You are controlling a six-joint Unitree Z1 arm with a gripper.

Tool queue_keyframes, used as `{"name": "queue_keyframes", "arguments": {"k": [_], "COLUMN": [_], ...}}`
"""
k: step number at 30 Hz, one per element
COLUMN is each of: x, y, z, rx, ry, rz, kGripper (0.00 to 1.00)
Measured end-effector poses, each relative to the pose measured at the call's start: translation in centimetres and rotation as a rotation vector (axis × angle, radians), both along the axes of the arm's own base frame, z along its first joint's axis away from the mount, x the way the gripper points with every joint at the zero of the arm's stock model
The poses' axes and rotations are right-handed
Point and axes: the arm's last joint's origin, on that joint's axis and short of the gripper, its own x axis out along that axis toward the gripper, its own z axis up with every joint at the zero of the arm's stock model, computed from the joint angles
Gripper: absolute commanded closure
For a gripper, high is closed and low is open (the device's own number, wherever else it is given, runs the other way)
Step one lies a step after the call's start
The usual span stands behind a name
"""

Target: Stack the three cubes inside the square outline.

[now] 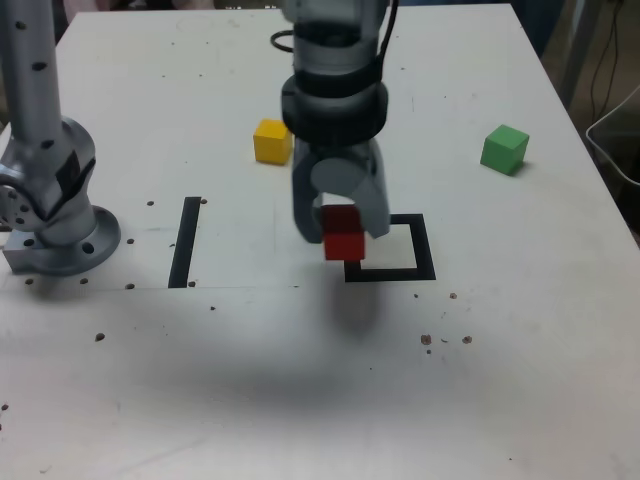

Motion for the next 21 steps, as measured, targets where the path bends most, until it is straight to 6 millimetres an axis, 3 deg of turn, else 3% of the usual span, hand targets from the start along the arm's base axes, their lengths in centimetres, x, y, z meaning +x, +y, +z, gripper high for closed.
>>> {"name": "queue_keyframes", "arguments": {"k": [6,21], "x": [1.9,3.6], "y": [2.3,3.9], "z": [-0.6,-2.8], "rx": [0.008,-0.005], "ry": [-0.006,-0.008], "rz": [0.055,0.056], "kGripper": [0.75,0.75]}}
